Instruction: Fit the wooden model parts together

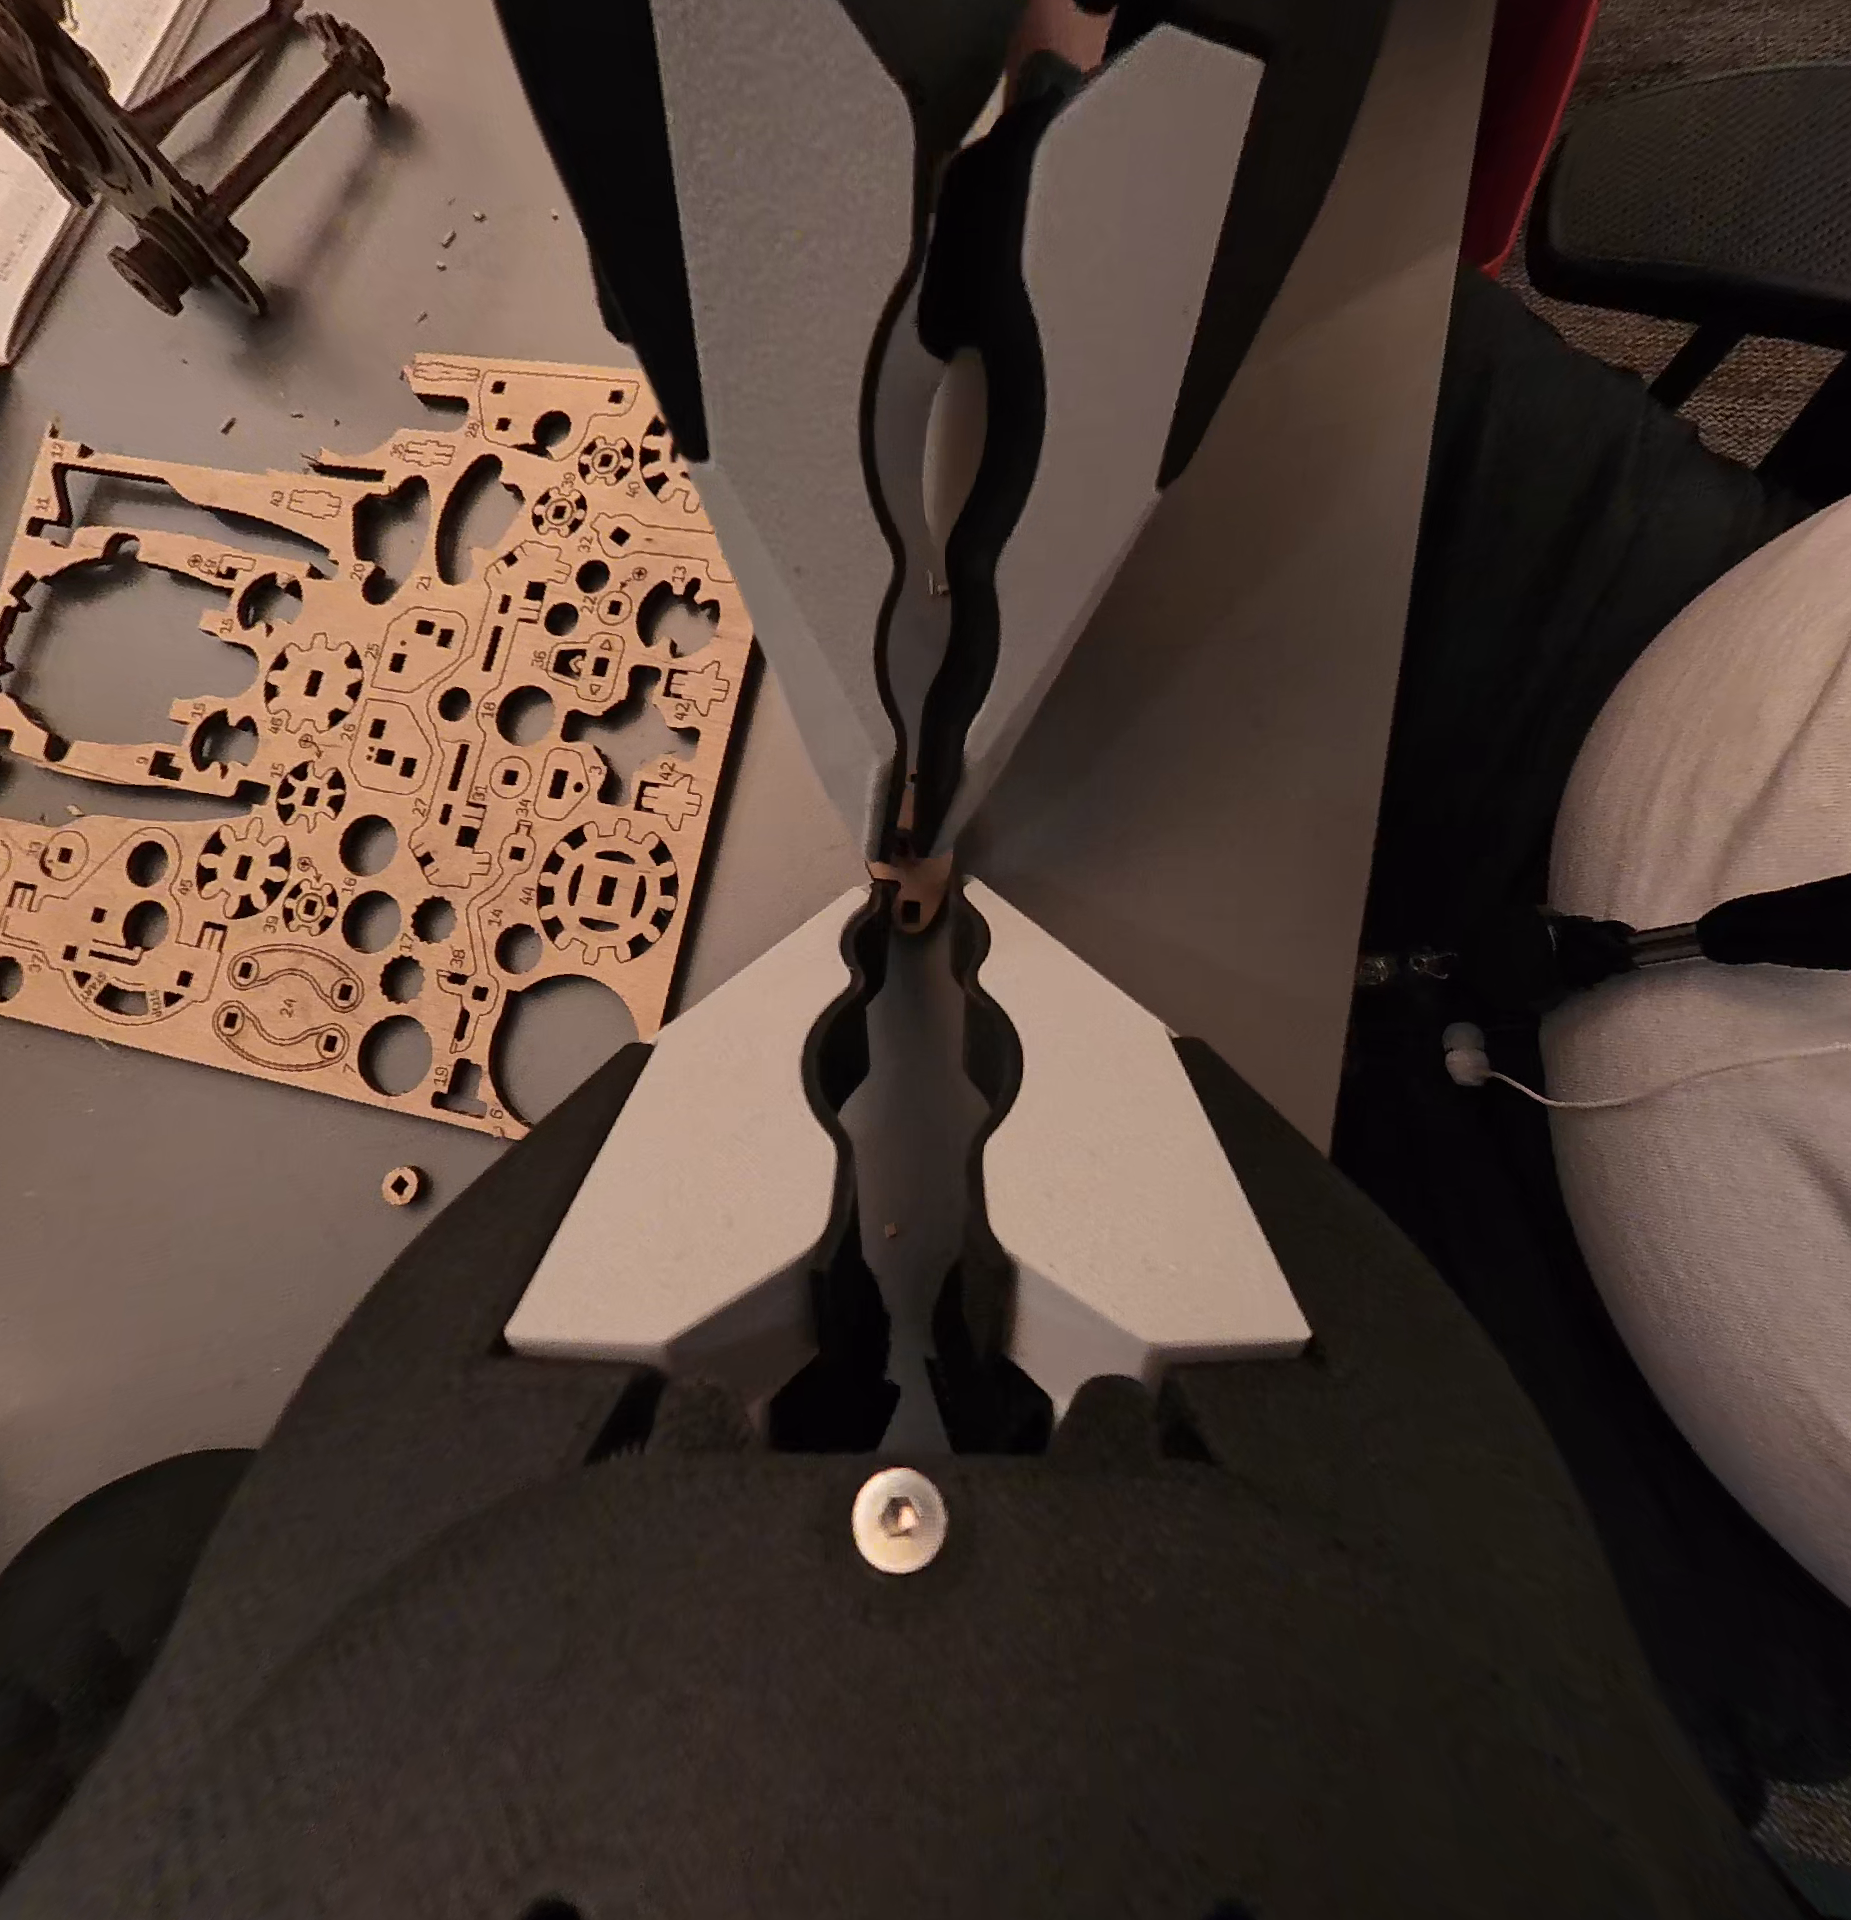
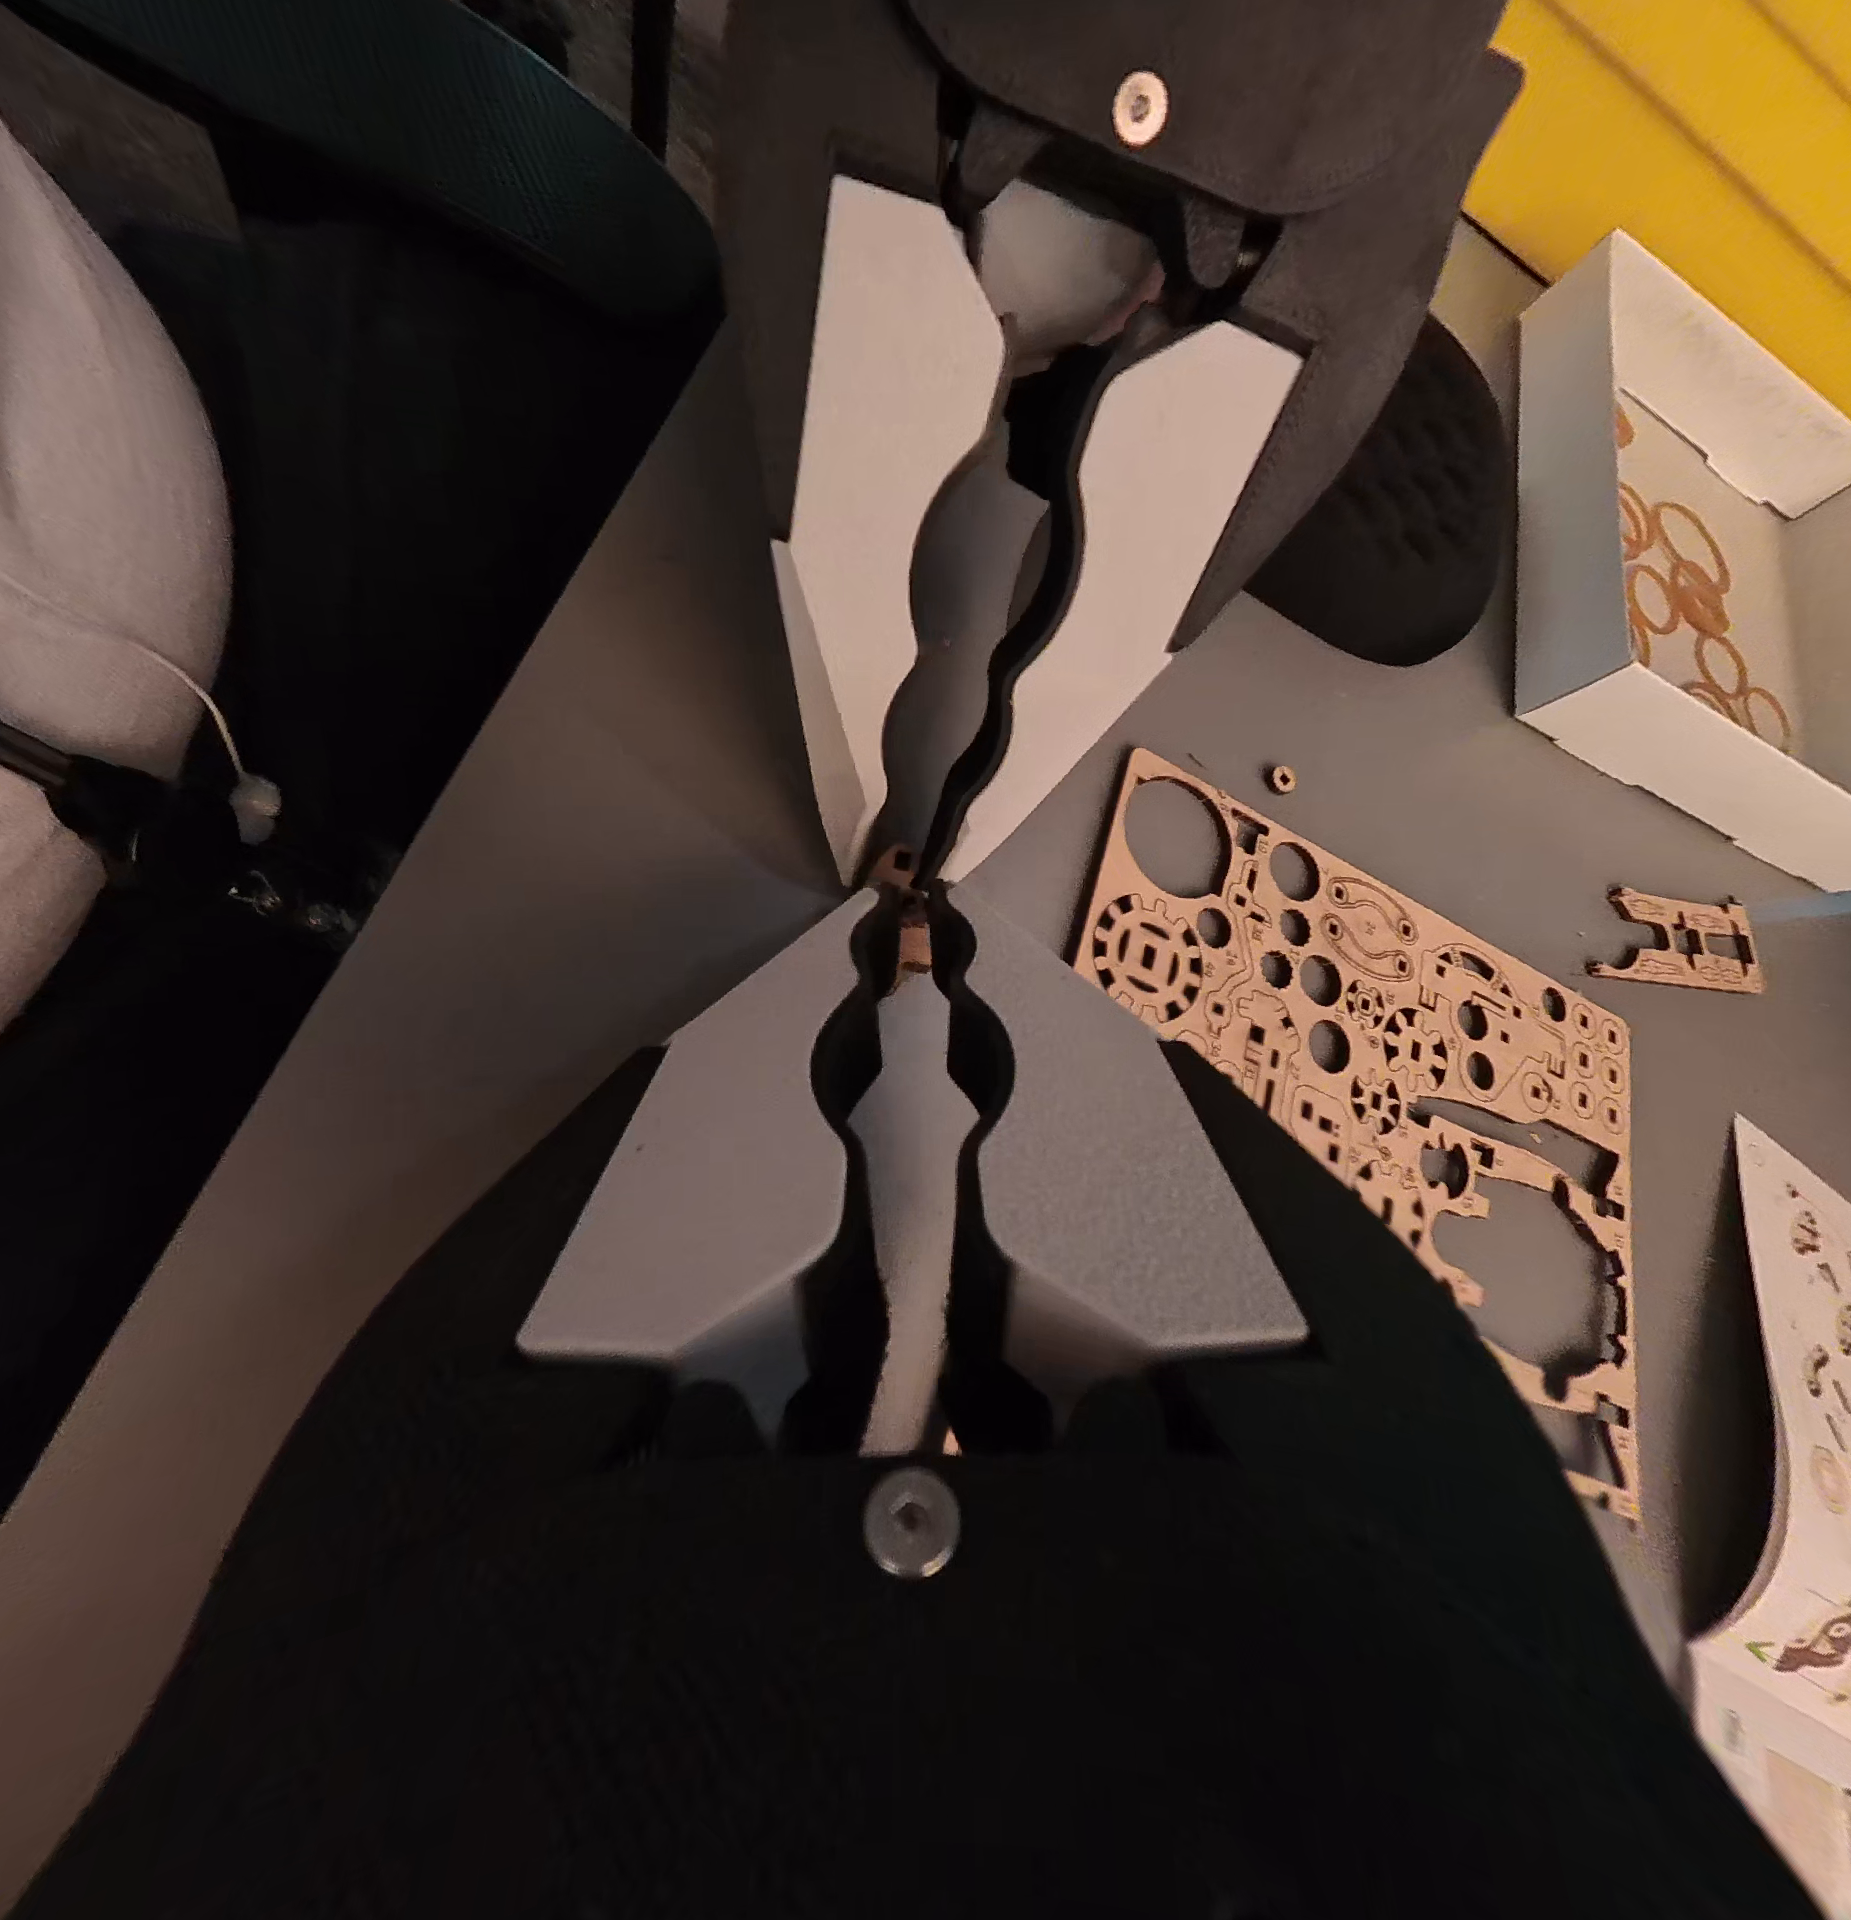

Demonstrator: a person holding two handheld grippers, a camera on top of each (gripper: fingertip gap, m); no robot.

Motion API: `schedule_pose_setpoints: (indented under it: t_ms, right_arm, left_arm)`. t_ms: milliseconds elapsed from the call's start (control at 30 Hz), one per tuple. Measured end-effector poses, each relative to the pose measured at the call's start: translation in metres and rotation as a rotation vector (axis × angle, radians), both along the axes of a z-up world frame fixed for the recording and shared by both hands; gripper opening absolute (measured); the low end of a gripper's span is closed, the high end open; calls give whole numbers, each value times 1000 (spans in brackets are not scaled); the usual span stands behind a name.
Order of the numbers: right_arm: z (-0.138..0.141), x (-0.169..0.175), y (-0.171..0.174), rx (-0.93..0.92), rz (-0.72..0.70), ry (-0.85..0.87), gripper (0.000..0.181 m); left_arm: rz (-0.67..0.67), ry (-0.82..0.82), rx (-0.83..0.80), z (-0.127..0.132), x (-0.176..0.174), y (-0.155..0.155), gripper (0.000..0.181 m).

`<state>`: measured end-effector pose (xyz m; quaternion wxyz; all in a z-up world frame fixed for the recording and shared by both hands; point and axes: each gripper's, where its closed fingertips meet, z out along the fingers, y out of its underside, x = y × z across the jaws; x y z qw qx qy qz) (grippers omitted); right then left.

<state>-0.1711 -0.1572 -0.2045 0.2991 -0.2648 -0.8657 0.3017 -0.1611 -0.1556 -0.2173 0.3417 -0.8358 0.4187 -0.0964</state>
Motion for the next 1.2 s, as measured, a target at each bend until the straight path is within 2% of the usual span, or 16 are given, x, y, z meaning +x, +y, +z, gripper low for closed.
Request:
schedule_pose_setpoints:
  t_ms: [467,667,967,1200]
  right_arm:
    - [1,-2,6,-332,-89,-162,1]
    - [2,-4,10,-411,-136,-203,1]
    - [12,-6,15,-633,-193,-306,0]
    - [5,-7,14,-598,-205,-385,0]
  left_arm:
    - [-4,10,16,0,-1,-1,8]
    - [-3,17,22,0,-2,0,8]
    - [-10,5,8,0,-3,1,8]
    - [-27,8,-19,0,-3,1,8]
